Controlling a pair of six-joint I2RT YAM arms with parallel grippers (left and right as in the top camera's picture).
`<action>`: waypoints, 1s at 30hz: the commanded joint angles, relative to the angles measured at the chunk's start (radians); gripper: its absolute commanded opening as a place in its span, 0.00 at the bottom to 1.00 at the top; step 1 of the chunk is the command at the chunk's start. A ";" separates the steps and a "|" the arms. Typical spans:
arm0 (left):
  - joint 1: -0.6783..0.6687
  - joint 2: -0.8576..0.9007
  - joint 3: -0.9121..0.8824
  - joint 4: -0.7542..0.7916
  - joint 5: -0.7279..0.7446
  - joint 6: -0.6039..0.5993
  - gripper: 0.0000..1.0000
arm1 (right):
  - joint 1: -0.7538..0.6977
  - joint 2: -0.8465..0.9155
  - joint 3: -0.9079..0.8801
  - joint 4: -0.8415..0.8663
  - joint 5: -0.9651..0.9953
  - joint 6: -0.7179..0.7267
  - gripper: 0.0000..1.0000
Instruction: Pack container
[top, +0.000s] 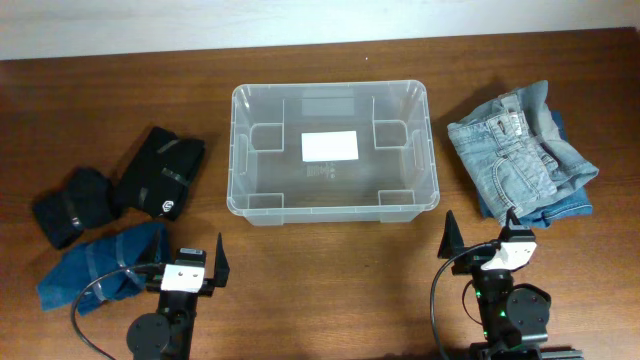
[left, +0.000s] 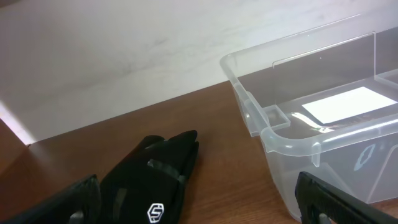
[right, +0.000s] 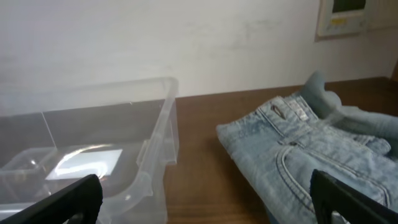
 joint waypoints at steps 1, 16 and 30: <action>0.006 -0.008 -0.005 -0.001 0.011 -0.010 0.99 | -0.008 -0.006 -0.007 0.017 -0.026 0.003 0.99; 0.006 -0.008 -0.005 -0.001 0.011 -0.010 0.99 | -0.008 0.344 0.286 -0.115 -0.036 -0.027 0.99; 0.006 -0.008 -0.006 -0.001 0.011 -0.010 1.00 | -0.227 1.231 1.516 -0.956 -0.041 -0.258 0.98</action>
